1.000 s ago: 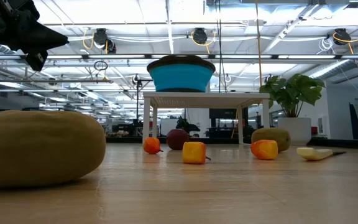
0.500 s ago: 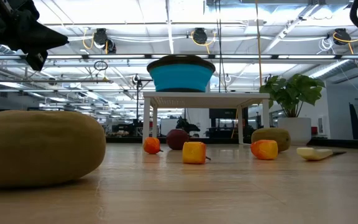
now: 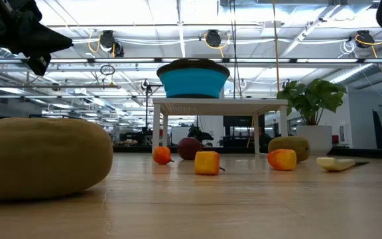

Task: Pick & Place Fruit
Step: Put the mango into the blue strainer bowl on the shelf

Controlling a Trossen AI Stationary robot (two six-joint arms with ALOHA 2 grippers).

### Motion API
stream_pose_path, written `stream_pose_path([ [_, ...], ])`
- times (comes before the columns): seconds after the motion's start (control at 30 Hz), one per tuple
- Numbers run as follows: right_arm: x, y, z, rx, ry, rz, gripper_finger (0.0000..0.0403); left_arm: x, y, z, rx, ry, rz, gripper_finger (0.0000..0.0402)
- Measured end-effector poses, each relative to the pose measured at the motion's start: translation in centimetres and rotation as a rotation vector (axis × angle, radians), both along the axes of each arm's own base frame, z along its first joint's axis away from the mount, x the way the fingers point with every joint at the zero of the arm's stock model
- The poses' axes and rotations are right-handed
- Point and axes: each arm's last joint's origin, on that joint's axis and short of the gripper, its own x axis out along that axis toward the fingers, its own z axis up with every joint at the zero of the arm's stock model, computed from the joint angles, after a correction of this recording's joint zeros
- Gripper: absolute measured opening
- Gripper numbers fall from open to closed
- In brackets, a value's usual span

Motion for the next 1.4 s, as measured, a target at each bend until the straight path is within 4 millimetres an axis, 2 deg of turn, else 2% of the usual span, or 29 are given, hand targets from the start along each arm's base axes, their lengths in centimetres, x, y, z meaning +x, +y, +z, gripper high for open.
stream_pose_path([
  [0.13,0.1,0.1,0.0,0.005,-0.007,0.002,0.0218,0.0,0.0,0.0,0.0,0.0,0.0,0.0019],
  [0.27,0.4,0.2,0.1,0.004,-0.072,0.022,0.0205,0.0,0.0,0.0,0.0,0.0,0.0,0.0019],
  [0.47,1.3,0.4,1.7,0.011,-0.314,0.03,0.0207,0.0,0.0,0.0,-0.002,-0.001,0.0,0.0019],
  [0.67,2.3,-0.1,4.5,-0.03,-0.638,0.023,0.0207,0.0,0.0,0.0,-0.002,-0.001,0.0,0.0019],
  [0.87,3.9,-1.5,7.3,-0.17,-0.943,0.011,0.0207,0.0,0.0,0.0,-0.002,-0.001,-0.001,0.0019],
  [1.0,5.4,-2.8,8.6,-0.306,-1.086,0.025,0.0208,0.0,0.0,0.0,-0.002,0.0,-0.002,0.0019],
  [1.17,7.2,-4.6,9.6,-0.443,-1.173,0.072,0.0208,0.0,0.0,0.0,0.003,-0.004,-0.002,0.0019],
  [1.4,8.9,-7.4,10.4,-0.629,-1.201,0.154,0.0208,0.0,0.0,1.0,0.02,-0.101,-0.003,0.0019],
])
